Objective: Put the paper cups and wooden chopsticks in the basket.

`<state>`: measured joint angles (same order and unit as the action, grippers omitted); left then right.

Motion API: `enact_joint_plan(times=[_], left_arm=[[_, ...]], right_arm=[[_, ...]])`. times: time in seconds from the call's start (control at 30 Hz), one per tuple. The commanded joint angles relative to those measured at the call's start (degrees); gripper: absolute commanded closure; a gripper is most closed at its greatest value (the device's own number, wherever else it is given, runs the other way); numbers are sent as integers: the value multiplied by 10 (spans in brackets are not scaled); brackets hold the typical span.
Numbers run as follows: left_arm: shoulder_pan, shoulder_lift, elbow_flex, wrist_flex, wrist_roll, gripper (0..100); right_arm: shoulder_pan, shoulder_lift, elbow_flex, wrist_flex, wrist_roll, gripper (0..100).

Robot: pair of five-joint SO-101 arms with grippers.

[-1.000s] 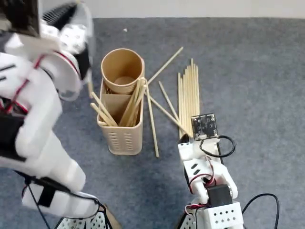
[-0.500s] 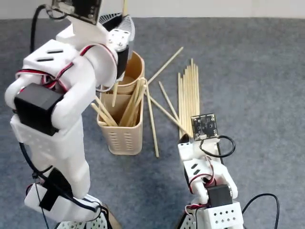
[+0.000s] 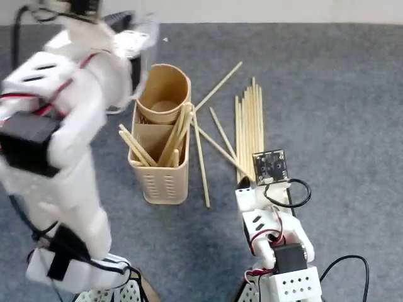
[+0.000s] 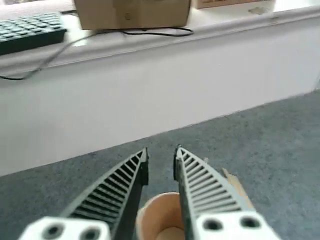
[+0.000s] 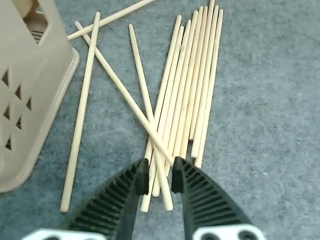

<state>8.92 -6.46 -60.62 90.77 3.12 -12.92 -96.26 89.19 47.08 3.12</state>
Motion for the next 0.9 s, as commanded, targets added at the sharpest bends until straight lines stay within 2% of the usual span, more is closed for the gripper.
enact_joint_plan(times=[0.0, 0.07, 0.17, 0.27, 0.37, 0.57, 0.63, 0.73, 0.87], left_arm=[[-99, -76, 0, 88, 4, 881], [-165, -110, 53, 124, 4, 881], [-276, -172, 194, 118, 3, 880], [-284, -218, 366, 117, 2, 878], [-284, -270, 552, 107, 1, 877], [-291, -404, 901, -70, -1, 877], [-301, -445, 990, -130, -24, 877], [-314, -487, 1086, -202, -34, 877], [-315, -500, 1151, -253, -34, 877]], right_arm=[[74, -2, -9, -7, 5, 910], [114, -2, -21, -7, 10, 910], [121, 7, -55, 15, 45, 910], [121, 73, -109, 29, 58, 910], [119, 202, -197, 29, 58, 910], [109, 526, -390, -16, 92, 910], [104, 621, -448, -31, 102, 910], [96, 751, -536, -33, 103, 910], [96, 901, -628, -35, 98, 910]])
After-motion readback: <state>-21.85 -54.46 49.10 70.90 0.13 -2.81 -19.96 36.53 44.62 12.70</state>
